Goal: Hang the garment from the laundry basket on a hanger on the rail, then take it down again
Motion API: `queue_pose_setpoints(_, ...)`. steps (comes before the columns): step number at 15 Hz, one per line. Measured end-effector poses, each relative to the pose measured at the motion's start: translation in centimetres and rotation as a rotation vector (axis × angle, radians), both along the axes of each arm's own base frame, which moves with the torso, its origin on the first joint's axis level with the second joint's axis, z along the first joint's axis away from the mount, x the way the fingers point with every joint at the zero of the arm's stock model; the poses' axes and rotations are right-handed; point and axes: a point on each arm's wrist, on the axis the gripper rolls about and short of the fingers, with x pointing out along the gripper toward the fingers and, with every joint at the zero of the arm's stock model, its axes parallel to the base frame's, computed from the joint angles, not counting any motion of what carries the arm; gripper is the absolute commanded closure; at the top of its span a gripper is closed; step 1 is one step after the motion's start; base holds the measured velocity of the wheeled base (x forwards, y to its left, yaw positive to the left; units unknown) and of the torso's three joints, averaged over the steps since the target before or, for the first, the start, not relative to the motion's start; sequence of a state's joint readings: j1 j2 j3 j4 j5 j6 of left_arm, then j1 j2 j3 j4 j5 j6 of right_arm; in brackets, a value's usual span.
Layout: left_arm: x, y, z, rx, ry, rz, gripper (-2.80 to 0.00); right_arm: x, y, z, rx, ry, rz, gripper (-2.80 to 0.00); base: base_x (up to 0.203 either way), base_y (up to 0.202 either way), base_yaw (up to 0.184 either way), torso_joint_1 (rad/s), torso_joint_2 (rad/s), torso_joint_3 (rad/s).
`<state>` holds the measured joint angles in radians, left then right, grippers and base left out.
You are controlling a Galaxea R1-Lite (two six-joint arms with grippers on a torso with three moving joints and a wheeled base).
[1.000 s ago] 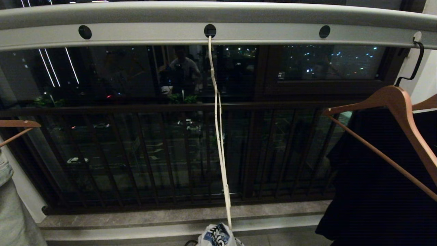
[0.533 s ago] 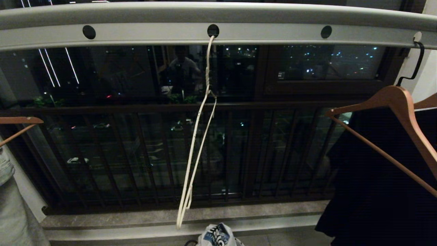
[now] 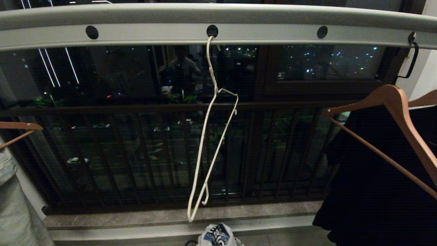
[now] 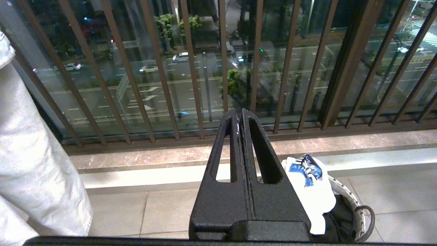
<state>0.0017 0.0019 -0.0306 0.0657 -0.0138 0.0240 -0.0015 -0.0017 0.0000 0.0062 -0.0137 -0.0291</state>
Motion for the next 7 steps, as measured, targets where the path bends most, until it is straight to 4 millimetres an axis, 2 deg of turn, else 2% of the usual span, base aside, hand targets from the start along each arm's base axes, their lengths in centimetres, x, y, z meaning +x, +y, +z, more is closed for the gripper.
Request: queue_pose_setpoints(7,0.00,0.00,0.00,0.001,0.000,0.000,0.00,0.00,0.00,0.00,0.018,-0.001,0.000,0.00,0.000,0.000,0.000,0.000,0.00,0.000)
